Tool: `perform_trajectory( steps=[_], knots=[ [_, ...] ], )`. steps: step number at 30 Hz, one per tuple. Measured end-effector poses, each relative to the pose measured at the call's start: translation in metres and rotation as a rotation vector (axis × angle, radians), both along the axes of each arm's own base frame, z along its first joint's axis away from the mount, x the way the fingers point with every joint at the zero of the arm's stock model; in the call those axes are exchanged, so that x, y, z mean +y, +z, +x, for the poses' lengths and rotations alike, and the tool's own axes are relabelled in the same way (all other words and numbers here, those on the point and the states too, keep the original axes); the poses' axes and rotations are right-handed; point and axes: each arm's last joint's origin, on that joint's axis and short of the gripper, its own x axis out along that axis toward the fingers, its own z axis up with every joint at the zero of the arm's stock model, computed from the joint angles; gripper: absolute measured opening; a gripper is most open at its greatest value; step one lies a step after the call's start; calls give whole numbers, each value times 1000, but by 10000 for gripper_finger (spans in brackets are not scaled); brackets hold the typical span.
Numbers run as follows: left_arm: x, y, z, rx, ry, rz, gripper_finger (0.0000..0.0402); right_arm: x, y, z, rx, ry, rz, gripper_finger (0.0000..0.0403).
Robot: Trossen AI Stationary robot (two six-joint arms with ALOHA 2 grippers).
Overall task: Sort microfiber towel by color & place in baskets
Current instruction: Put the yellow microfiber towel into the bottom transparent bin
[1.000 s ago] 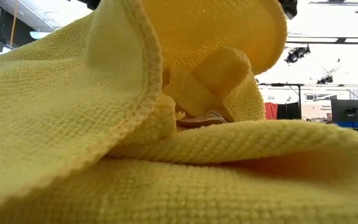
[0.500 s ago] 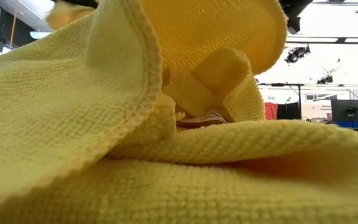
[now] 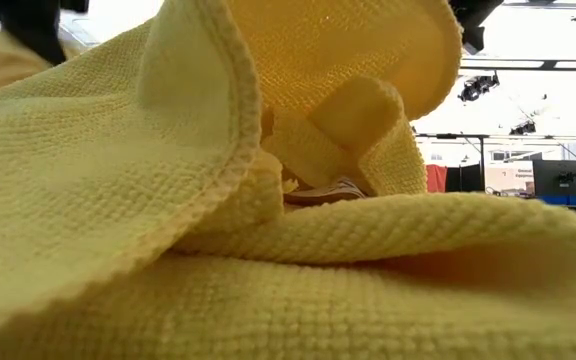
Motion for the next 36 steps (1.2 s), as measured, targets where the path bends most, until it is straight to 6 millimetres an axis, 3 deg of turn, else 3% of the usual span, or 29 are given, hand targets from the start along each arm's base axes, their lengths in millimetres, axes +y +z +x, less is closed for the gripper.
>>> perform_trajectory(
  steps=[4, 8, 13, 19, 27, 33, 36],
  knots=[
    [-1, -39, 7, 108, 4, -3, 6, 0, 6, 4, -64, 5, 22, 128],
    [-1, -73, 11, 164, 8, -24, 8, 3, 26, 17, -192, 95, 83, 128],
    [0, -97, 12, 182, 1, -29, 10, 8, 31, 37, -241, 171, 107, 112],
    [2, -104, 12, 185, 14, -35, 12, 16, 4, 74, -80, 262, 92, 16],
    [2, -104, 13, 179, 11, -48, 13, 16, -10, 103, 223, 196, 128, 5],
    [2, -103, 14, 169, 10, -50, 13, 6, -26, 88, 448, -5, 76, 1],
    [2, -103, 14, 168, 5, -48, 13, -1, -27, 78, 523, -124, -36, 2]
  ],
)
